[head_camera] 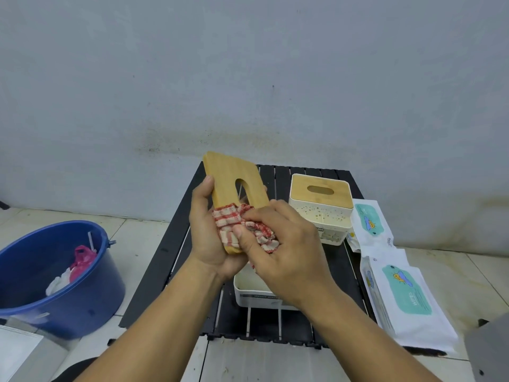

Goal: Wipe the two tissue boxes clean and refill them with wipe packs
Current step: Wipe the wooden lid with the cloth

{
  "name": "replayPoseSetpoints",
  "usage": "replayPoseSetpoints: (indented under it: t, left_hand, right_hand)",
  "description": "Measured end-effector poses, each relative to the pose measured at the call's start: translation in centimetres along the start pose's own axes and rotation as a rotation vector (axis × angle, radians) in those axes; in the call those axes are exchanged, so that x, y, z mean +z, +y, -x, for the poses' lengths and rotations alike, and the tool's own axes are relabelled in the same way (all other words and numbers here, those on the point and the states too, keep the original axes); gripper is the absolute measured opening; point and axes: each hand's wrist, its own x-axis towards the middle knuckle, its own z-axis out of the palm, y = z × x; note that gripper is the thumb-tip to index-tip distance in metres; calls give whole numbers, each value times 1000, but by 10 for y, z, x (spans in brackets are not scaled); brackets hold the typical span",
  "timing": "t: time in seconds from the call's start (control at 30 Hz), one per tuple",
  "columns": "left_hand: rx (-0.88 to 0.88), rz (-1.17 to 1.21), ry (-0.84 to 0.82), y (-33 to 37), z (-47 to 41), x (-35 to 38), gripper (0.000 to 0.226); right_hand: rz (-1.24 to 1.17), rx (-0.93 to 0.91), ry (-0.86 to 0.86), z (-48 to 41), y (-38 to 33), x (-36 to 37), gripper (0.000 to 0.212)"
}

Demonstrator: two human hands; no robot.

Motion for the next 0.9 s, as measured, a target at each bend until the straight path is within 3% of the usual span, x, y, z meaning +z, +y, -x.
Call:
replayPoseSetpoints:
  t: [0.23, 0.37, 0.57, 0.67, 0.8, 0.9]
  left_hand:
    - [-69, 52, -78, -6, -8, -6, 69]
    - [-30, 31, -78, -10, -10, -6, 67]
    - [67, -35, -18, -12, -8, 0, 64]
    - [41, -88, 16, -23, -4, 5, 59]
    - [-35, 27, -26, -18, -3, 3, 56]
    - [14, 48, -23, -7, -5, -4, 65]
  right_hand:
    - [51, 91, -5, -4, 16, -8, 20]
    - [65, 126, -31, -7, 16, -11, 18]
    - [113, 331, -139, -17, 26, -32, 18]
    - [30, 241, -53, -9, -2, -18, 4]
    - [-114, 37, 84, 4, -33, 3, 35]
    - [19, 11, 115, 6, -18, 9, 33]
